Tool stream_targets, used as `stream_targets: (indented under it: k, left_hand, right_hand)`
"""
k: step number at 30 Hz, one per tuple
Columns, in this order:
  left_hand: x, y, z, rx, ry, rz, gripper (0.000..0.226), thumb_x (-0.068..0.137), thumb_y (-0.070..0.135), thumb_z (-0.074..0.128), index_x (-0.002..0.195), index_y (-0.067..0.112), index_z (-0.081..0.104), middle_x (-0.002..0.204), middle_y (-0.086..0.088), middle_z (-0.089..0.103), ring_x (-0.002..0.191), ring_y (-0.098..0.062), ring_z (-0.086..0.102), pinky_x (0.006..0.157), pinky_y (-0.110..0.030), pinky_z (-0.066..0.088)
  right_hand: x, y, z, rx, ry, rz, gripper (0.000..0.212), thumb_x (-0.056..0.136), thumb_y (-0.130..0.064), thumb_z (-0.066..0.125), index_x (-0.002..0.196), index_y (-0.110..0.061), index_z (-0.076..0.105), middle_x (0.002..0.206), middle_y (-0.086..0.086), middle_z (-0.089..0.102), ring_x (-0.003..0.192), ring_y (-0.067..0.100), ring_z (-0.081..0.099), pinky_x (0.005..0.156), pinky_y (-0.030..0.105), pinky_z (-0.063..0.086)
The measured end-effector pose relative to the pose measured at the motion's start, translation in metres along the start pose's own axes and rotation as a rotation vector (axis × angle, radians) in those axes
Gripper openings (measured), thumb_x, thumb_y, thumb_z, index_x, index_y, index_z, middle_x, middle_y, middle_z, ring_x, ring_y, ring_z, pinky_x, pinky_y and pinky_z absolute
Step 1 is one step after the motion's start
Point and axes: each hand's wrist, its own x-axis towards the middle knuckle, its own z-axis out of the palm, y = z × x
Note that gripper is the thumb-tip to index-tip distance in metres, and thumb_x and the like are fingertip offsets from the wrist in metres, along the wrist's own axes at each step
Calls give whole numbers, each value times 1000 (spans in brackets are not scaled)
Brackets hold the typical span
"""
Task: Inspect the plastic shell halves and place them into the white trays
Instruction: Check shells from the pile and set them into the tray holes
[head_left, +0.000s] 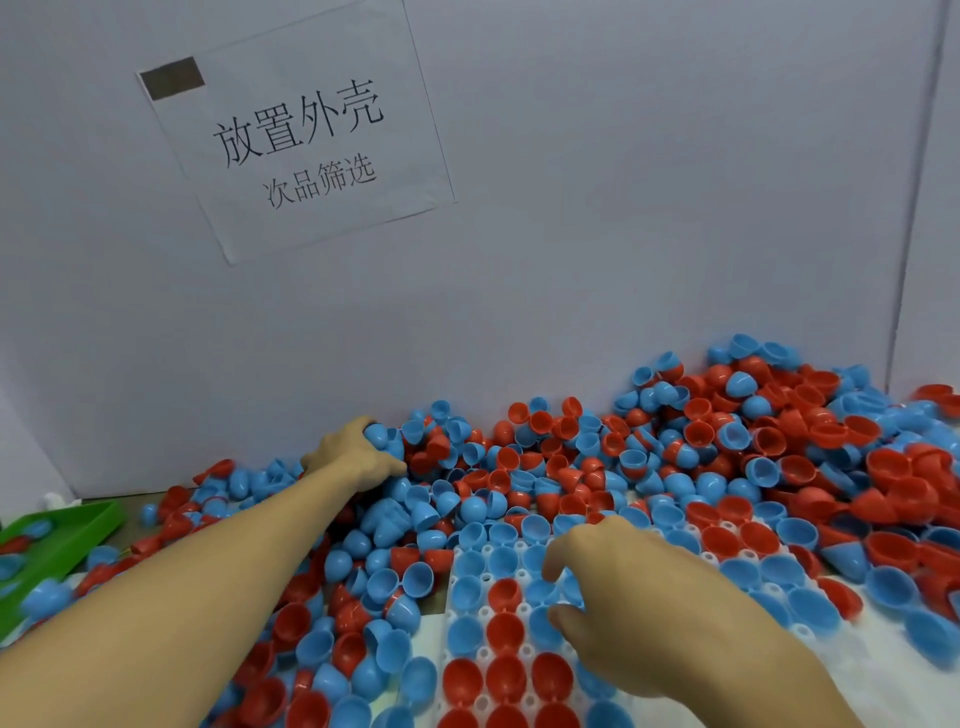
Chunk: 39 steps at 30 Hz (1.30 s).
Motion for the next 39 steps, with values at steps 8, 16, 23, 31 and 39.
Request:
stream_targets:
  k: [8, 16, 23, 31, 39]
  left_hand:
    - [8, -14, -24, -277, -92, 20, 70, 73, 21, 88, 131, 27, 49, 121, -3, 58, 106, -26, 56, 85, -42, 53]
    - [8, -18, -47, -309, -177, 4, 46, 81, 10, 78, 116, 18, 50, 108, -13, 61, 89, -27, 62, 56, -35, 55]
    - [-3, -25, -49, -677, 76, -37, 31, 78, 8, 73, 107, 12, 63, 75, -9, 61, 54, -20, 51, 43, -24, 41]
    - [-87, -7, -47, -1471, 49, -209, 9, 78, 3, 62, 82, 11, 62, 77, -7, 61, 60, -17, 54, 40, -21, 40]
    - [-197, -2, -17, -1933, -96, -195, 12, 65, 5, 64, 57, 13, 64, 62, -4, 62, 50, -11, 58, 45, -22, 43]
  right_hand:
    - [0, 0, 0, 14, -2, -8, 26, 98, -38, 56, 120, -25, 60, 121, -3, 62, 101, 15, 65, 76, 27, 48]
    - [0, -1, -2, 33, -2, -16, 27, 98, -39, 57, 121, -25, 60, 115, -6, 62, 99, 14, 64, 88, 30, 52]
    - [-1, -1, -2, 50, 23, -33, 34, 98, -36, 57, 131, -28, 56, 124, -4, 59, 103, 16, 63, 89, 31, 52]
    - [8, -2, 6, 132, 122, -110, 31, 99, -35, 54, 130, -31, 58, 111, -4, 62, 88, 10, 61, 86, 31, 54]
    - [19, -16, 12, 490, 278, -218, 19, 96, -44, 57, 112, -50, 47, 88, -11, 65, 87, -5, 63, 66, 13, 54]
